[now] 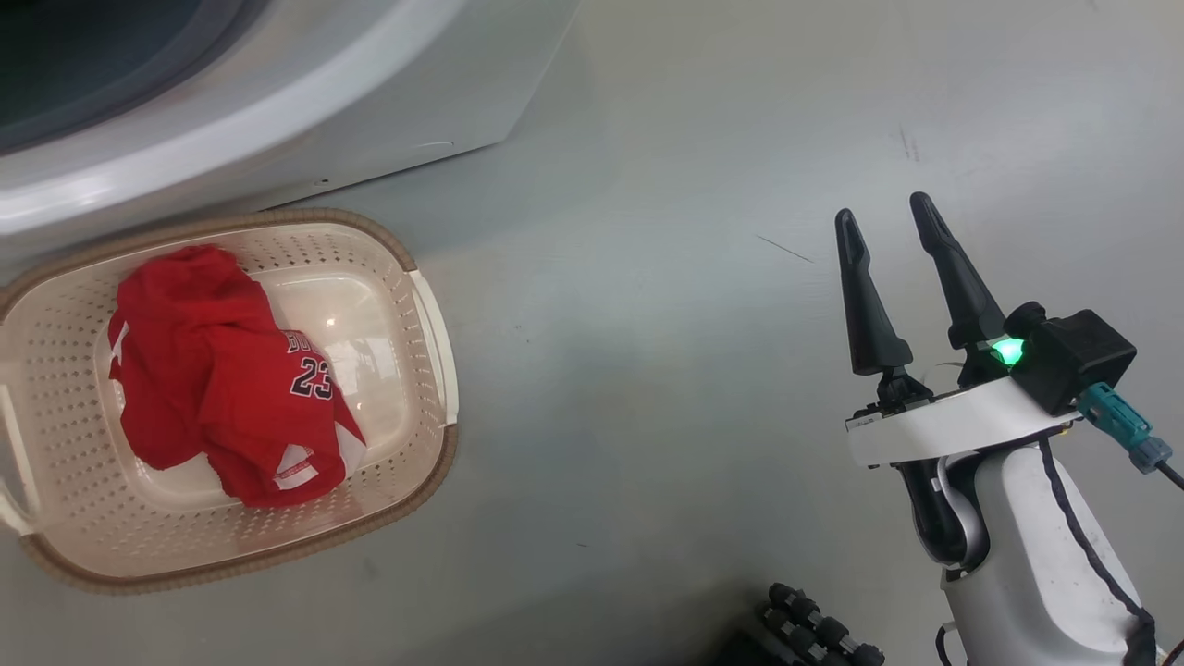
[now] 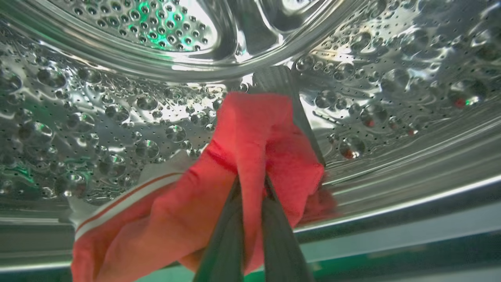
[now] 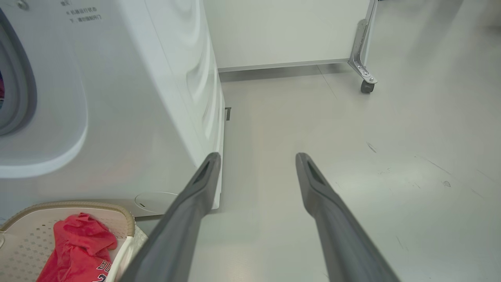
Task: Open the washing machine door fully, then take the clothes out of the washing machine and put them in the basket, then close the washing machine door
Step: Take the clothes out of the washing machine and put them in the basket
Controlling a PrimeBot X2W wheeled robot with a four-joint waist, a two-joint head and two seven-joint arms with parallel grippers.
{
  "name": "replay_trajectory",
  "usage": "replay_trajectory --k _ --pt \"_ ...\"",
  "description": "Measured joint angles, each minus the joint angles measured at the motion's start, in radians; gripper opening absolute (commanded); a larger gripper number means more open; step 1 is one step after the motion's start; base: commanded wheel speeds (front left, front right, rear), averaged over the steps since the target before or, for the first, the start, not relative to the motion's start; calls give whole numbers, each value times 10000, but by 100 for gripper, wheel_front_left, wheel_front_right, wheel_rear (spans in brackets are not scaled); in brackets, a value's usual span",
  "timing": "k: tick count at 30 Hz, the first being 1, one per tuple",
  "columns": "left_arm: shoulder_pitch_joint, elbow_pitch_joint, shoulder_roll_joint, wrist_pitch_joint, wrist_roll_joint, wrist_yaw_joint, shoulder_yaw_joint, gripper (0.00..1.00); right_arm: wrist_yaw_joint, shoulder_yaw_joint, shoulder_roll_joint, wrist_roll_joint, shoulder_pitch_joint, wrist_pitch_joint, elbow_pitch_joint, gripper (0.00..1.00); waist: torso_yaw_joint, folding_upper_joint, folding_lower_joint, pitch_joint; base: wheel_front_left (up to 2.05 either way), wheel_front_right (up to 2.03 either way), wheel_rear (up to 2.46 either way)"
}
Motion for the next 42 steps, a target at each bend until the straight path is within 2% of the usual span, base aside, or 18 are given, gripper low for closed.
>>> replay_trajectory --k 9,22,36,42 --pt "416 -422 -583 -2067 -330 31 579 0 2 -226 4 -48 -25 -2 -2 100 448 0 -1 -258 0 0 0" --pt "2003 -1453 -1703 -4548 -621 33 644 0 4 -483 -98 -414 42 -2 -25 100 1275 0 -1 -812 0 0 0" --pt "4246 -2562 -2531 -6395 -811 46 554 0 12 -606 -251 -750 398 -33 77 100 1994 0 -1 -1774 0 0 0" --pt "5296 -3177 -2709 -6487 -803 48 337 0 12 -686 -278 -834 714 -33 192 100 2261 0 -1 -2374 0 0 0"
